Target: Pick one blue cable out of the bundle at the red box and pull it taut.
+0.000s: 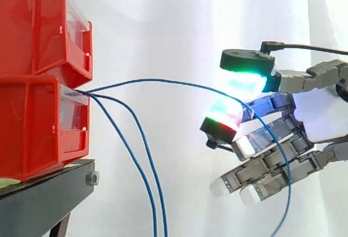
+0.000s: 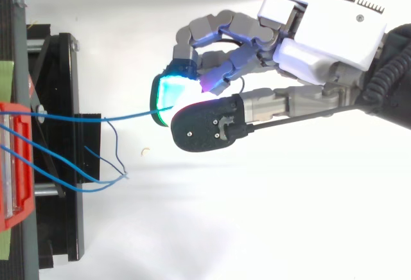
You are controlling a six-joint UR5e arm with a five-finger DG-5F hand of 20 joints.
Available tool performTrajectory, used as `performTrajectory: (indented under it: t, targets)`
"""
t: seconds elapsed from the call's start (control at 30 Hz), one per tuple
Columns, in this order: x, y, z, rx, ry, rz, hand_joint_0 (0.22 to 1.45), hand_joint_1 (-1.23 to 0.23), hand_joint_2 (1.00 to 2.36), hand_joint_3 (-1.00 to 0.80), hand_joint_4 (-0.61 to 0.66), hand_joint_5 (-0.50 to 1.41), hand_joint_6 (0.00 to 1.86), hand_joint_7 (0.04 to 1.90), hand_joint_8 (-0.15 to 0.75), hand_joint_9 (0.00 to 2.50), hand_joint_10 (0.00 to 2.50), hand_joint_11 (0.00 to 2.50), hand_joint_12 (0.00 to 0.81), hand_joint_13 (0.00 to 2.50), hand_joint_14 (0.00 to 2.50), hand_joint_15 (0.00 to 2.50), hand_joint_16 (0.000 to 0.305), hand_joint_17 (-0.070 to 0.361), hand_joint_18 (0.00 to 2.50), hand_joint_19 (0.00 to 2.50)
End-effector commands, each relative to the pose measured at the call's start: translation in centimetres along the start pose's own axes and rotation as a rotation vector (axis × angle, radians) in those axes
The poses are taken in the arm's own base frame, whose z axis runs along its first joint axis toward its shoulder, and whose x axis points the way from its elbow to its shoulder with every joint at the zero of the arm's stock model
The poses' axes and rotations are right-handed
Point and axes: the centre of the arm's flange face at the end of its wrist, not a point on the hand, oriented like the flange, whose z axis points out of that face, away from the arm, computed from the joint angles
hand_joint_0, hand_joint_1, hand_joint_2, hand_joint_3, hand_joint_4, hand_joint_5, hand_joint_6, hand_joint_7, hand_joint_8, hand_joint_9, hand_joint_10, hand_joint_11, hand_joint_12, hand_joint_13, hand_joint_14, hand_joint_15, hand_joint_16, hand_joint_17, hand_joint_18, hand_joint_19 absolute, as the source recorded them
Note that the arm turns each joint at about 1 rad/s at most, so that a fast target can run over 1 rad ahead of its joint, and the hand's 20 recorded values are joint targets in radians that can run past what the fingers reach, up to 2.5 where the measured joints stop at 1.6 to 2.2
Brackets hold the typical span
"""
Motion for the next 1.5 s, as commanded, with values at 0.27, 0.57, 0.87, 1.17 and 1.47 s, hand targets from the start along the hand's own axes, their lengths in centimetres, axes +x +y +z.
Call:
performTrajectory:
  t: [0.27, 0.57, 0.87, 1.17, 1.47]
  targets:
    - [0.02, -0.01, 0.00, 0.000, 0.000, 0.000, 0.53, -0.62, 1.00, -0.50, 0.04, -0.13, 0.85, 1.09, 0.252, 0.93, 0.02, 0.78, 0.310, 0.42, 0.01, 0.24, 0.044, 0.099, 0.40, 0.38]
    - [0.02, -0.01, 0.00, 0.000, 0.000, 0.000, 0.61, -0.71, 1.01, -0.29, 0.01, -0.13, 0.85, 1.17, 0.239, 0.94, 0.02, 0.79, 0.295, 0.43, 0.01, 0.24, 0.041, 0.092, 0.40, 0.37]
    - [0.02, -0.01, 0.00, 0.000, 0.000, 0.000, 0.61, -0.80, 1.01, -0.11, -0.02, -0.12, 0.88, 1.17, 0.267, 1.00, 0.02, 0.83, 0.326, 0.51, 0.01, 0.26, 0.046, 0.104, 0.50, 0.33]
    - [0.02, -0.02, -0.02, 0.001, 0.000, -0.001, 0.62, -0.82, 1.01, -0.08, -0.03, -0.11, 0.87, 1.20, 0.263, 1.02, 0.02, 0.82, 0.331, 0.54, 0.01, 0.26, 0.046, 0.104, 0.52, 0.33]
    - [0.02, -0.02, -0.02, 0.001, 0.000, -0.001, 0.62, -0.82, 1.01, -0.08, -0.03, -0.11, 0.87, 1.21, 0.262, 1.02, 0.02, 0.81, 0.332, 0.54, 0.01, 0.26, 0.047, 0.105, 0.53, 0.33]
